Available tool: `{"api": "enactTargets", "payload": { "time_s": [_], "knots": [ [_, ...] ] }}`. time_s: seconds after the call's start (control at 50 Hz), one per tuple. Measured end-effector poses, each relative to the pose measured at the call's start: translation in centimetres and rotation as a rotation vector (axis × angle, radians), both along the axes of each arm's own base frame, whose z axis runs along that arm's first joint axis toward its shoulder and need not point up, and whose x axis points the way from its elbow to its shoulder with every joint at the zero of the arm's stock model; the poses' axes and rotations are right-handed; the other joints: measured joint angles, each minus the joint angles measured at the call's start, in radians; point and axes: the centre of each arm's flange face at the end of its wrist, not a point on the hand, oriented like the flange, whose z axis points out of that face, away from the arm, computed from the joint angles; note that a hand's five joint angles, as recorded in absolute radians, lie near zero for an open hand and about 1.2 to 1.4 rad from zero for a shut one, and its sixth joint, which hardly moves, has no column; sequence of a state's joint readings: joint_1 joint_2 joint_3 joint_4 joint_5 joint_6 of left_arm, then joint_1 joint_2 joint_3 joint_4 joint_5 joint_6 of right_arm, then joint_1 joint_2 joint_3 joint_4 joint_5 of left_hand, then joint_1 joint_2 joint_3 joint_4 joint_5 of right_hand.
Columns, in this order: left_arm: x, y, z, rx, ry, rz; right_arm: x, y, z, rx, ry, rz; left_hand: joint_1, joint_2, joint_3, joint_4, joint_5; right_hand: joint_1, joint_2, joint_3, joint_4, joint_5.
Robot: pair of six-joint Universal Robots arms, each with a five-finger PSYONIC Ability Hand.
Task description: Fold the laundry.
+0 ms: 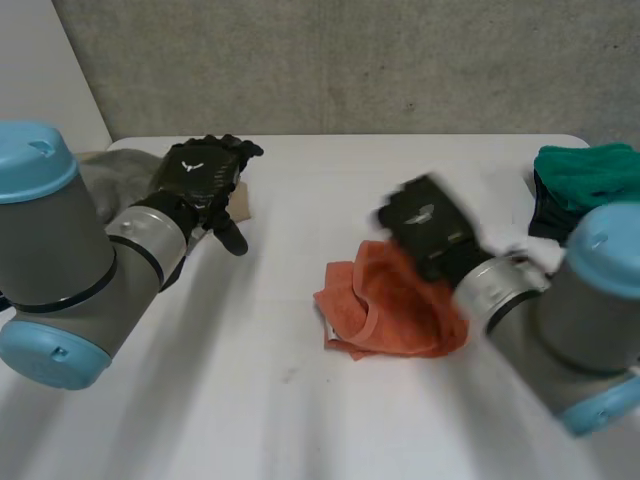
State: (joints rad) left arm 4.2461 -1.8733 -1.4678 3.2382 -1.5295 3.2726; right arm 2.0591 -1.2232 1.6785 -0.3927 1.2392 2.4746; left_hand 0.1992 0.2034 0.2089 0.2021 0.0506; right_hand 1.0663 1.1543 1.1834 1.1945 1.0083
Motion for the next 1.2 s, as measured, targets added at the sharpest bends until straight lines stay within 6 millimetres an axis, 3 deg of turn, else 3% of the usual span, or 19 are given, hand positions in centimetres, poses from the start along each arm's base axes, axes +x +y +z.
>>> {"api": "enactTargets", "payload": {
  "time_s": [0.06, 0.1, 0.18, 0.22, 0.28, 0.34, 0.4, 0.5, 0.62, 0.8, 0.86, 0.92, 1.08, 1.2],
  "knots": [
    [0.1, 0.0, 0.6, -0.017, 0.006, 0.001, 2.1, 2.4, -1.7, 0.02, 0.023, 0.145, 0.0, 0.0, 0.0, 0.0, 0.0, -0.017, -0.066, -0.077, -0.081, -0.063],
    [0.1, -0.1, 1.1, -0.03, 0.009, 0.002, 2.8, 3.1, -2.7, 0.04, 0.046, 0.17, 0.0, 0.0, 0.0, 0.0, 0.0, -0.307, -0.378, -0.381, -0.384, -0.384],
    [0.0, -0.4, 2.0, -0.059, 0.014, 0.003, 2.5, 2.3, -3.7, 0.093, 0.089, 0.069, 0.0, 0.0, 0.0, 0.0, 0.0, -0.816, -0.897, -0.916, -0.923, -0.912],
    [-0.1, -0.6, 2.5, -0.077, 0.019, 0.003, 2.0, 1.7, -3.5, 0.128, 0.086, 0.0, 0.0, 0.0, 0.0, 0.0, 0.0, -0.849, -0.942, -0.968, -0.974, -0.961],
    [-0.3, -0.8, 3.2, -0.099, 0.028, 0.003, 1.1, 1.1, -2.5, 0.176, 0.04, -0.075, 0.0, 0.0, 0.0, 0.0, 0.0, -0.849, -0.946, -0.979, -0.988, -0.962],
    [-0.9, -1.2, 4.5, -0.136, 0.047, -0.004, -0.5, 0.2, 0.4, 0.261, -0.12, -0.162, 0.0, 0.0, 0.0, 0.0, 0.0, -0.849, -0.946, -0.979, -0.99, -0.962],
    [-2.1, -1.3, 5.5, -0.16, 0.063, -0.029, -2.2, -0.6, 4.0, 0.356, -0.335, -0.212, 0.0, 0.0, 0.0, 0.0, 0.0, -0.849, -0.946, -0.979, -0.99, -0.962],
    [-5.1, -0.6, 5.8, -0.144, 0.064, -0.11, -4.5, -2.4, 7.0, 0.486, -0.535, -0.265, 0.0, 0.0, 0.0, 0.0, 0.0, -0.849, -0.946, -0.979, -0.99, -0.962],
    [-9.6, 1.1, 3.5, -0.054, 0.021, -0.241, -6.1, -5.1, 7.1, 0.629, -0.539, -0.371, 0.0, 0.0, 0.0, 0.0, 0.0, -0.849, -0.946, -0.979, -0.99, -0.962],
    [-13.4, 2.1, -3.5, 0.107, -0.083, -0.271, -6.1, -7.4, 3.3, 0.839, -0.377, -0.477, 0.0, 0.0, 0.0, 0.0, 0.0, -0.849, -0.946, -0.979, -0.99, -0.962],
    [-13.4, 2.2, -6.4, 0.167, -0.159, -0.219, -5.2, -7.4, 1.2, 0.893, -0.313, -0.462, 0.0, 0.0, 0.0, 0.0, 0.0, -0.849, -0.946, -0.979, -0.99, -0.962],
    [-12.8, 2.2, -7.8, 0.195, -0.226, -0.175, -4.6, -7.3, -0.2, 0.908, -0.259, -0.44, 0.0, 0.0, 0.0, 0.0, 0.0, -0.849, -0.946, -0.979, -0.99, -0.962],
    [-10.7, 3.0, -9.7, 0.231, -0.394, -0.129, -4.2, -6.4, -3.9, 0.879, -0.063, -0.378, 0.0, 0.0, 0.0, 0.0, 0.0, -0.85, -0.946, -0.979, -0.99, -0.962],
    [-10.0, 3.9, -10.6, 0.238, -0.472, -0.167, -4.6, -6.2, -5.2, 0.784, 0.023, -0.343, -0.017, 0.0, 0.0, 0.0, 0.0, -0.87, -0.946, -0.979, -0.99, -0.962]
  ]
}}
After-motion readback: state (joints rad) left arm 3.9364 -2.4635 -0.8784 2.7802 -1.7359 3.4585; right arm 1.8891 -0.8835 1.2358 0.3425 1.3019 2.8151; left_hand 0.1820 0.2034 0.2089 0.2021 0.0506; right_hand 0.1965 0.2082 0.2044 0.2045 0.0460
